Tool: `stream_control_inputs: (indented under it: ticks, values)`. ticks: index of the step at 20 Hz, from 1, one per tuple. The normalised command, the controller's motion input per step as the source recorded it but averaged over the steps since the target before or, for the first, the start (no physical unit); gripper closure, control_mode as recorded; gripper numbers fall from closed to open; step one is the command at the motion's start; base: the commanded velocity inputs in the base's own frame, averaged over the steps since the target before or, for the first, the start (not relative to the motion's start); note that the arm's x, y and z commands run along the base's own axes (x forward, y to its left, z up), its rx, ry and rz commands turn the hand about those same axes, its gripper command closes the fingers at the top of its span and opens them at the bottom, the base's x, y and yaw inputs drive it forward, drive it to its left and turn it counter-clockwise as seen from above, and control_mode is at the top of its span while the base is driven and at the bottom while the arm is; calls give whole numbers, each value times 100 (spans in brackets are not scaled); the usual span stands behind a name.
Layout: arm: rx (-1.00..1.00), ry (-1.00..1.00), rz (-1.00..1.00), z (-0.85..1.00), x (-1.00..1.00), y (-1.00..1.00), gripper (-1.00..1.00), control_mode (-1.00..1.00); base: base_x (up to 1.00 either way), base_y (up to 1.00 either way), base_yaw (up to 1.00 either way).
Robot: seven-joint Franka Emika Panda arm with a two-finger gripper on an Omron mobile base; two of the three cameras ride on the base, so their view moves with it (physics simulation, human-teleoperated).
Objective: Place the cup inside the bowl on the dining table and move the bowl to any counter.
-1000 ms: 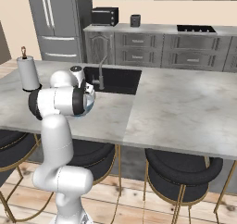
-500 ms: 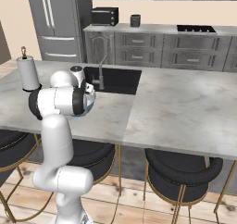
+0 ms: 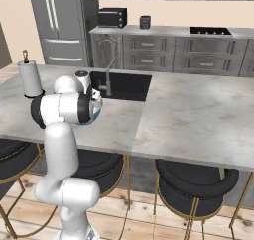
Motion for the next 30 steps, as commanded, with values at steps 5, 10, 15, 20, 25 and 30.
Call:
stream_control_inputs:
  ticks: [5,10,15,20,25,30]
  values:
    - [0,1,0,1,0,0,-100,-100,0,0,0]
    - [0,0,0,23,0,0,-100,-100,0,0,0]
    - [0,0,0,43,0,0,-100,-100,0,0,0]
    - [0,0,0,39,0,-1,-100,-100,0,0,0]
    - [0,3,-1,34,0,-21,-100,-100,0,0,0]
    - [0,6,-1,10,0,-52,-100,-100,0,0,0]
